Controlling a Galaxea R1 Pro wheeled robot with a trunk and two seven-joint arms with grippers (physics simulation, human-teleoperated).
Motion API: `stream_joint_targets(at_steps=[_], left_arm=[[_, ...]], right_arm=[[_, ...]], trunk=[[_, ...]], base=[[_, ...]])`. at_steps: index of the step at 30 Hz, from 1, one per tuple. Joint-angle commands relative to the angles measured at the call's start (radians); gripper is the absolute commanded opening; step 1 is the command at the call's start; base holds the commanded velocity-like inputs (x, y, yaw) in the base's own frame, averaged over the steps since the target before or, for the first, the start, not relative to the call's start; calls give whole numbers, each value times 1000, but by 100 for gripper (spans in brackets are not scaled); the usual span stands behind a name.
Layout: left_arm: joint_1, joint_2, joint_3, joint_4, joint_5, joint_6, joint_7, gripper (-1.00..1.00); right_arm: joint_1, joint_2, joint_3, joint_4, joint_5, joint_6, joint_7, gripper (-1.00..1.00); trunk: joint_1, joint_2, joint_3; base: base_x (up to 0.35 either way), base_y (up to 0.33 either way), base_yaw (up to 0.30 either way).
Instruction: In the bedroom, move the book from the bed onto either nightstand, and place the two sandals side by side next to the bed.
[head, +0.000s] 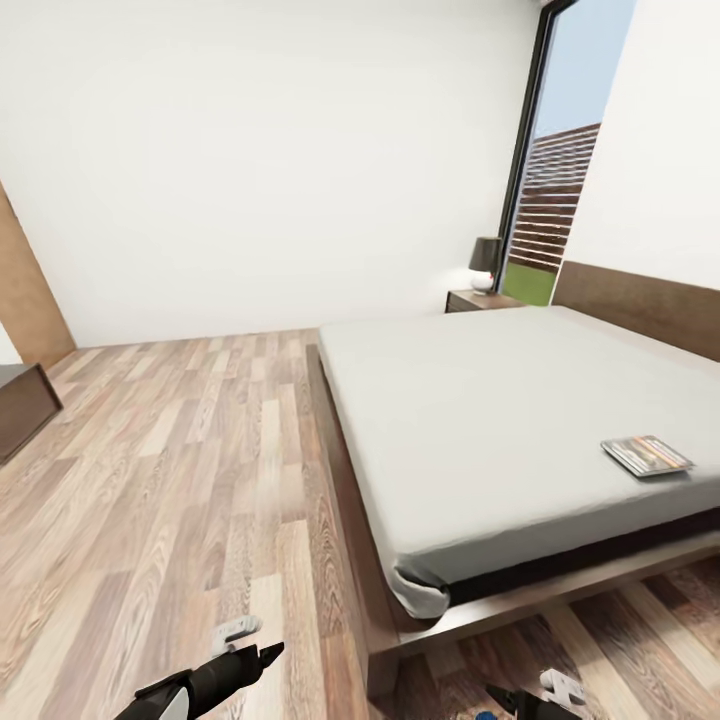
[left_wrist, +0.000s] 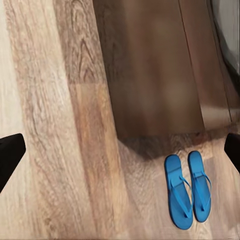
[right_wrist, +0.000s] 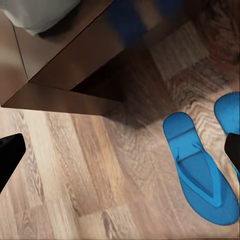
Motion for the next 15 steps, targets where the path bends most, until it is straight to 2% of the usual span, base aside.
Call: stream_joint_targets(at_steps=[1, 5, 10, 15], left_arm=[[0, 0, 4, -1, 8, 10, -4, 100], [0, 0, 4, -1, 8, 10, -4, 100], [0, -1, 4, -1, 9, 10, -4, 100], [0, -1, 3, -1, 8, 10, -4, 100]], right_arm=[[-1, 0, 8, 0, -10, 4, 3, 100], [0, 0, 8, 0, -10, 4, 3, 100], [-1, 0, 8, 0, -10, 4, 2, 100], [-1, 0, 8, 0, -10, 4, 2, 100]], trunk=[[0, 0, -1], [0, 0, -1], [-19, 35, 15], [-38, 70, 30]], base=[[0, 0, -284], [0, 0, -284], [0, 0, -272], [0, 0, -148]])
